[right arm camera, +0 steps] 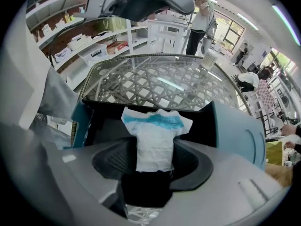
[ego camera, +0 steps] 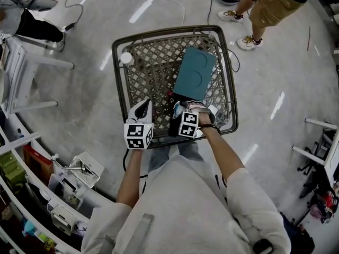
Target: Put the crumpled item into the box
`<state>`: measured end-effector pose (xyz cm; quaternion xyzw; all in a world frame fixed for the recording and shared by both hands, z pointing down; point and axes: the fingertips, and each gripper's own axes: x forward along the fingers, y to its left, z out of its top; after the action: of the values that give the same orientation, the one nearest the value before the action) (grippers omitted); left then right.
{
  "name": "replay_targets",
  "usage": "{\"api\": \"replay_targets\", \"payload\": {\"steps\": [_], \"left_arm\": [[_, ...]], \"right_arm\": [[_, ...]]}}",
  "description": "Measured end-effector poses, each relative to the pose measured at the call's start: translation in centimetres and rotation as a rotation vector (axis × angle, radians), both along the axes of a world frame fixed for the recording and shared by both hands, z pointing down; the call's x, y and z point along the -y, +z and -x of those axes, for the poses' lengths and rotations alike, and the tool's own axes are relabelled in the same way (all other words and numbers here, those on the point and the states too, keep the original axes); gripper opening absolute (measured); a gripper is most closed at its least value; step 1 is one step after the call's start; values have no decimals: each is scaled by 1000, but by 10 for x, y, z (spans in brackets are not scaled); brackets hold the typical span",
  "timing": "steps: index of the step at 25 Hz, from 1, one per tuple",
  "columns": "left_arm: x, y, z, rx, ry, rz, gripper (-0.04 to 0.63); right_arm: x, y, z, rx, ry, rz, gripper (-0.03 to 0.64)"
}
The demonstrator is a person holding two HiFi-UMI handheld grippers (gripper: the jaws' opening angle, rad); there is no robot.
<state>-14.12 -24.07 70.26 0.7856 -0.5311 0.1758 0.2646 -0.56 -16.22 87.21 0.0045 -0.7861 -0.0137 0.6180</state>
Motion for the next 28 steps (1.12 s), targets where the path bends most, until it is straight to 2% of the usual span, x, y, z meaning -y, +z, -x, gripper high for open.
{"api": "replay_targets", "payload": {"steps": [2, 8, 14, 17, 21, 28], "left_arm": [[0, -1, 1, 2, 1, -1, 3], [1, -6, -1, 5, 7, -10, 3], [1, -10, -11, -2, 26, -18, 3], [2, -9, -15, -2, 34, -18, 3], [4, -8, -20, -3, 44, -15, 3], [9, -13, -30, -4, 61, -27, 3]], "right_arm": [[-2, 0, 0, 8, 12, 19, 270], [1, -11, -1, 41, 30, 2, 322], [5, -37, 0, 98, 70, -49, 325], [7, -50, -4, 149, 132, -66, 324], [12, -72, -8, 258, 299, -64, 295], [36, -105, -29, 511, 804, -2, 139]]}}
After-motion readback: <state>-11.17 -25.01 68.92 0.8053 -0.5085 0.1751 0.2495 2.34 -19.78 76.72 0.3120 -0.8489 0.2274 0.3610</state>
